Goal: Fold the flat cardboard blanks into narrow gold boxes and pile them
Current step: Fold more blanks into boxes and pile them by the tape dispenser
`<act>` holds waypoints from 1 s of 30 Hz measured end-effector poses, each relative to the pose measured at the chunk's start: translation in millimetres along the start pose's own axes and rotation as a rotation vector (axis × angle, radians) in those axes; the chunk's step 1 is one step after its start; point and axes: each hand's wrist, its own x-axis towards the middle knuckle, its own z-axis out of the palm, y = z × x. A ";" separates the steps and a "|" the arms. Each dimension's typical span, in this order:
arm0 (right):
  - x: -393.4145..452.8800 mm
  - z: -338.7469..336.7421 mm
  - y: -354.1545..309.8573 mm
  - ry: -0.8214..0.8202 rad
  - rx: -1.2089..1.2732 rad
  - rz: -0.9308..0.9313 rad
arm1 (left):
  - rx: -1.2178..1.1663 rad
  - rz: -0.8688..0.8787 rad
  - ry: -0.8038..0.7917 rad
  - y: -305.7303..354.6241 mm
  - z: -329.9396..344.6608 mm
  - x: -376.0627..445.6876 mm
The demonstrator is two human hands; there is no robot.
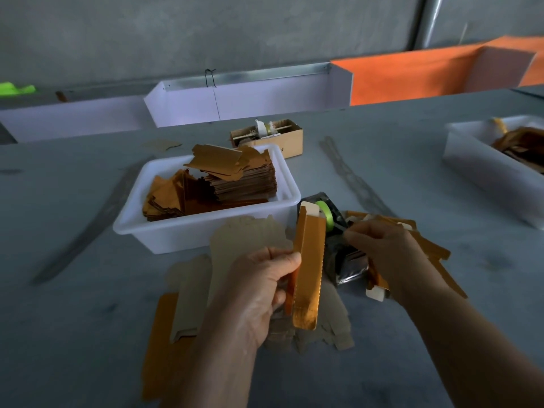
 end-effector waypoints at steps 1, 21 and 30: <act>-3.0 -0.4 0.5 0.028 0.022 0.003 | -0.005 -0.003 0.000 -0.2 -0.3 -0.1; -16.9 13.9 32.0 0.220 -0.188 -0.016 | 0.020 -0.013 0.029 2.4 2.6 -1.2; -21.3 18.2 34.3 0.289 -0.265 -0.103 | 0.058 -0.012 0.045 4.0 5.3 -0.5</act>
